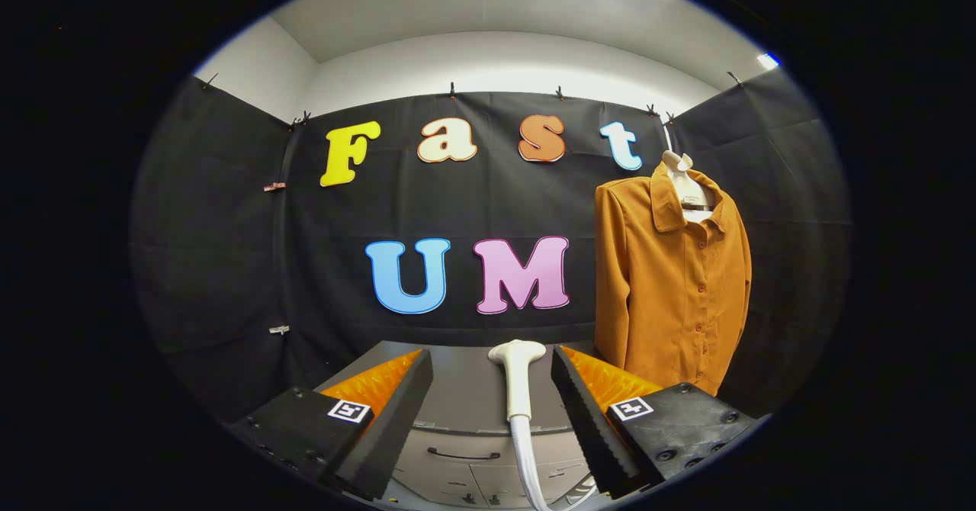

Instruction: Iron the clothes twice with a garment steamer, once on the left side and once on the right side.

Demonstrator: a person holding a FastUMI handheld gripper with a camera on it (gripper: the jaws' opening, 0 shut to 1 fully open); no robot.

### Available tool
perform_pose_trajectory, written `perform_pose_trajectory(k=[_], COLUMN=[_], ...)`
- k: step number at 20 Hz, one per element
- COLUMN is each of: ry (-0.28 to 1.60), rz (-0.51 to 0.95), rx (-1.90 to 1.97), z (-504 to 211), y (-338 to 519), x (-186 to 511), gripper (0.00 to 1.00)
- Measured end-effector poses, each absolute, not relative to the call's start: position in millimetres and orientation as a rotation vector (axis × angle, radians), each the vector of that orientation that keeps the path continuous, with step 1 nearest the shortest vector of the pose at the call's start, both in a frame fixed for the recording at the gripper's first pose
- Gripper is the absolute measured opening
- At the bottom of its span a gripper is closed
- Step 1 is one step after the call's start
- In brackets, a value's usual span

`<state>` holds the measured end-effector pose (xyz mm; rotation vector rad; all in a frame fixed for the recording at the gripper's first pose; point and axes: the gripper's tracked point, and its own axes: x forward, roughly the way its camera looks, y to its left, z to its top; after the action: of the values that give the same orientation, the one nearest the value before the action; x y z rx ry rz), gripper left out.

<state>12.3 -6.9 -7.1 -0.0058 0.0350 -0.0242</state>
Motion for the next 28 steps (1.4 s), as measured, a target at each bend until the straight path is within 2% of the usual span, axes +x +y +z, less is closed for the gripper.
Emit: perform_pose_trajectory(k=[13,28], ry=[0.054,0.190], rz=[-0.044,-0.109], rx=[0.003,0.001], z=[-13,-62], y=[-5,-11], x=[26,65], gripper=[0.98,0.98])
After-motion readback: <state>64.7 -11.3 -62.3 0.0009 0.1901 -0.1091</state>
